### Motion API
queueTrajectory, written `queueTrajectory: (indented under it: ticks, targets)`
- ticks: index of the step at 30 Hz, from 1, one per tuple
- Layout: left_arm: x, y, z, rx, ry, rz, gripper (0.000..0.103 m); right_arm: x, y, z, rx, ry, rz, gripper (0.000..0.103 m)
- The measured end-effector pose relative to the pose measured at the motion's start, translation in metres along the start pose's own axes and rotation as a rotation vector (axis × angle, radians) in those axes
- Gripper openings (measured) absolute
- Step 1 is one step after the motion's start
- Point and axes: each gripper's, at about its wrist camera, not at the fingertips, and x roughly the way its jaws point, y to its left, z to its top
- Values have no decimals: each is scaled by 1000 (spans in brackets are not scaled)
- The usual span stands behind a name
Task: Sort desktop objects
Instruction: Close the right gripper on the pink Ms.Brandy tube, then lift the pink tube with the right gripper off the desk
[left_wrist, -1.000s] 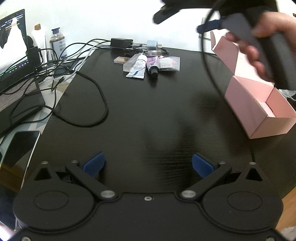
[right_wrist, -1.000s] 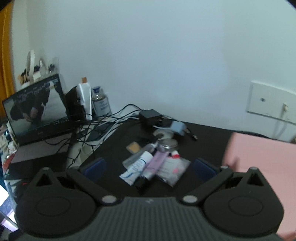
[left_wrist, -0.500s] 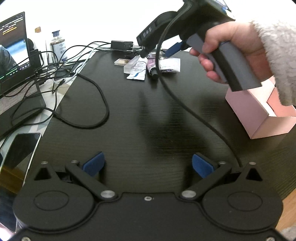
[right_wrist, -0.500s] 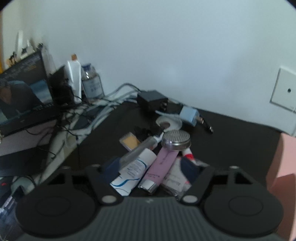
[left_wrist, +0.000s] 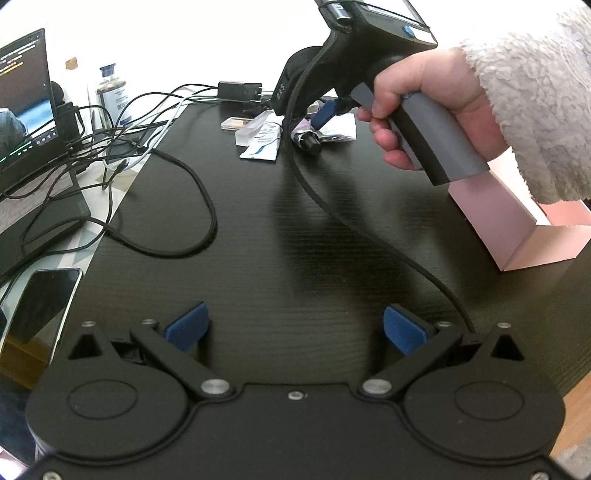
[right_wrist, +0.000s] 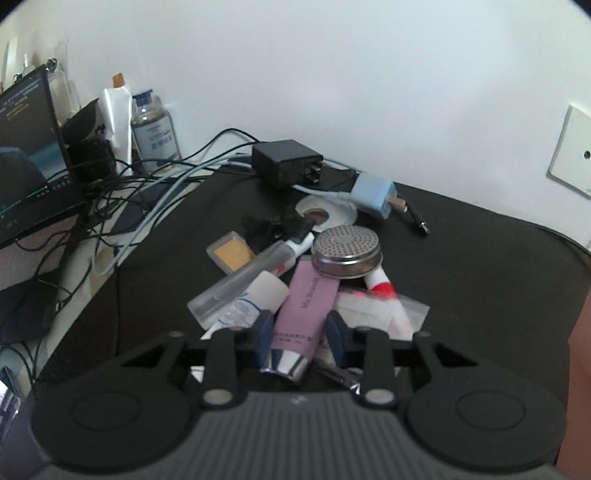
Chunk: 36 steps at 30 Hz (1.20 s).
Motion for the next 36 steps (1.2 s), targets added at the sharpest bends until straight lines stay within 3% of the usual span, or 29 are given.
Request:
queueTrajectory:
  ticks: [12,21,36]
  targets:
    - [-1,1,0,-3,4,9,103,-4,8,-13,-81,4,-33,32]
    - [-1,-1,0,-4,4,19,103,-27,10,-38,-107,41,34,32]
    - [-1,-1,0,-17,4,29,103,-65,6,-75,-144,93,66,32]
